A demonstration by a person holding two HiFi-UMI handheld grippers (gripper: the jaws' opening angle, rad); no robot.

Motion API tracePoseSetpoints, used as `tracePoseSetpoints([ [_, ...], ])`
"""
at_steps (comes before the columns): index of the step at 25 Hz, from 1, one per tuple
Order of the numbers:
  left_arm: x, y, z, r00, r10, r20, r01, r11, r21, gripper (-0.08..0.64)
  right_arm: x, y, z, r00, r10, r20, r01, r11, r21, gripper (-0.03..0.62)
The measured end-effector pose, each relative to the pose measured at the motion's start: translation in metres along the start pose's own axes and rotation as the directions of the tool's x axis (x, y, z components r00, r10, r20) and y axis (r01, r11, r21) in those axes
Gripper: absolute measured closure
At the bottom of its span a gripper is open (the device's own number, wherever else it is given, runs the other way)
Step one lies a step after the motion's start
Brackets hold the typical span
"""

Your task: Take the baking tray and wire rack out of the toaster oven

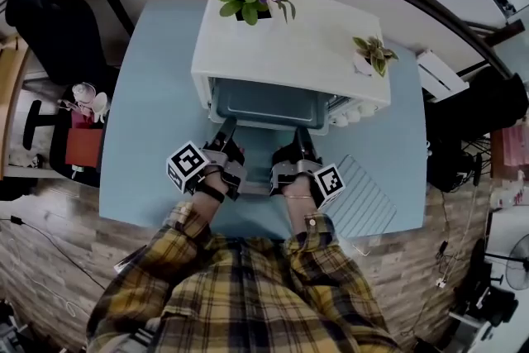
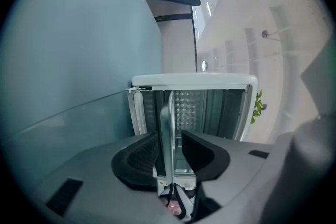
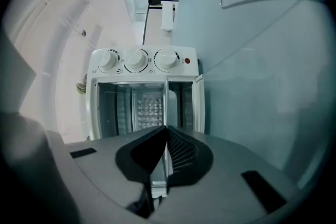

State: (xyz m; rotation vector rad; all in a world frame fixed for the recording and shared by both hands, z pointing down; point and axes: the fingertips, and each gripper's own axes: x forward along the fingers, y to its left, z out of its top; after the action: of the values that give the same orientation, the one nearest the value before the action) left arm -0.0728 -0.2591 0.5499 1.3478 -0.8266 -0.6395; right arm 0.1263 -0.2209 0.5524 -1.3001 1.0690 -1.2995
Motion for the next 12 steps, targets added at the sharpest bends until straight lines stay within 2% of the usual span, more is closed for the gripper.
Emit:
tracePoseSetpoints([
  [3,-0.001,0.005,-0.001,1.000,0.023,0.005,-0.023,1.000,-0.008,0.452,-0.013,-0.001,-0.002,1.000,-0.003,-0.012,0.003,1.000,0.001,0.578],
  [5,-0.004,0.007,-0.002,0.999,0.037,0.015,-0.037,0.999,-0.028,0.494,-0.021,-0.001,-0.003,1.000,-0.001,-0.023,0.001,1.000,0.001,0.578],
  [12,-0.018,0.011,-0.008,0.998,0.051,0.020,-0.050,0.998,-0.045,0.495,-0.035,-0.004,-0.005,0.999,0.002,-0.036,-0.002,1.000,0.012,0.578],
])
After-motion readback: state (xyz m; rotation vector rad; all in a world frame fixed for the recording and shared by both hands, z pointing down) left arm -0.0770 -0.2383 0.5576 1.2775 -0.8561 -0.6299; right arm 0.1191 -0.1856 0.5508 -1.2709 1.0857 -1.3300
